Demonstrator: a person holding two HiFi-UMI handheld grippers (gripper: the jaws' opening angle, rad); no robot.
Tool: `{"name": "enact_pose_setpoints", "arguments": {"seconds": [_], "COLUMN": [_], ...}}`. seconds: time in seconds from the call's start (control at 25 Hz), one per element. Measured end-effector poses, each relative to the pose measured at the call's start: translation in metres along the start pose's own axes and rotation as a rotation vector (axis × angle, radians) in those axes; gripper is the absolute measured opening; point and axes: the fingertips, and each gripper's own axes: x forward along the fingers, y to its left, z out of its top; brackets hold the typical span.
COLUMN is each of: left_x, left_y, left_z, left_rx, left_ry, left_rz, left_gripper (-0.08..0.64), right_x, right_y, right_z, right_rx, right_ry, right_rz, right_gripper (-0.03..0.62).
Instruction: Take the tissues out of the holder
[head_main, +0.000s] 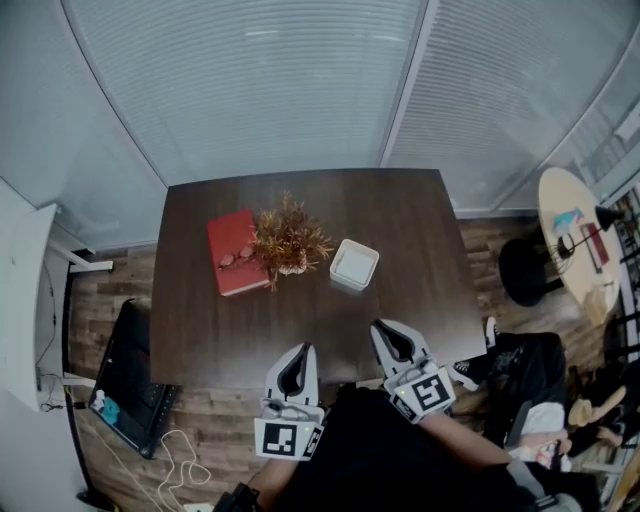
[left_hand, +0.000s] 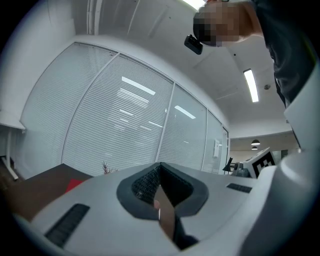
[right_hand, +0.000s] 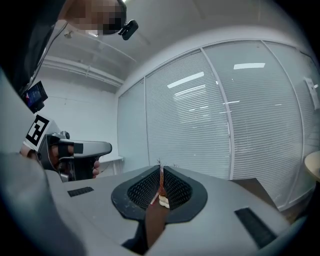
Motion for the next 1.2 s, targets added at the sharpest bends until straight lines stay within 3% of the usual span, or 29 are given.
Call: {"name": "enact_pose_setpoints", "arguments": {"seconds": [0.28, 0.4, 0.56, 0.8, 0.88, 1.2], "left_x": [0.035, 0.043, 0.050, 0.047, 0.050, 0.044], "left_y": [-0.016, -0.017, -0.016, 0.002, 0.003, -0.001], "left_z": [0.001, -0.002, -0.004, -0.008, -0.009, -0.013], "left_rx": [-0.019, -0.016, -0.063, -0.012, -0.006, 0.074], "left_ry": [-0.071, -0.066, -0.078, -0.065, -0.056, -0.023], "left_rz": [0.048, 0.083, 0.104, 0.265, 0.279, 0.342], "left_gripper": [-0.003, -0.003, -0.003, -0.003, -0.003, -0.003], "right_x": [0.023, 0.038, 0.058, 0.091, 0.102, 0.139], "right_y": [-0.049, -0.062, -0.089, -0.121, -0.128, -0.154], "right_z": [-0.021, -0.039, -0.062, -0.099, -0.112, -0.166], "right_rx": [-0.018, -0.013, -0.009, -0.046, -0.058, -0.141], "right_ry": [0.048, 0.106, 0.166, 0.249, 0.294, 0.438], "right_rz": [0.084, 0.120, 0.125, 0.167, 0.180, 0.237], "right_gripper": [0.023, 0.057, 0.077, 0.095, 0.133, 0.164]}}
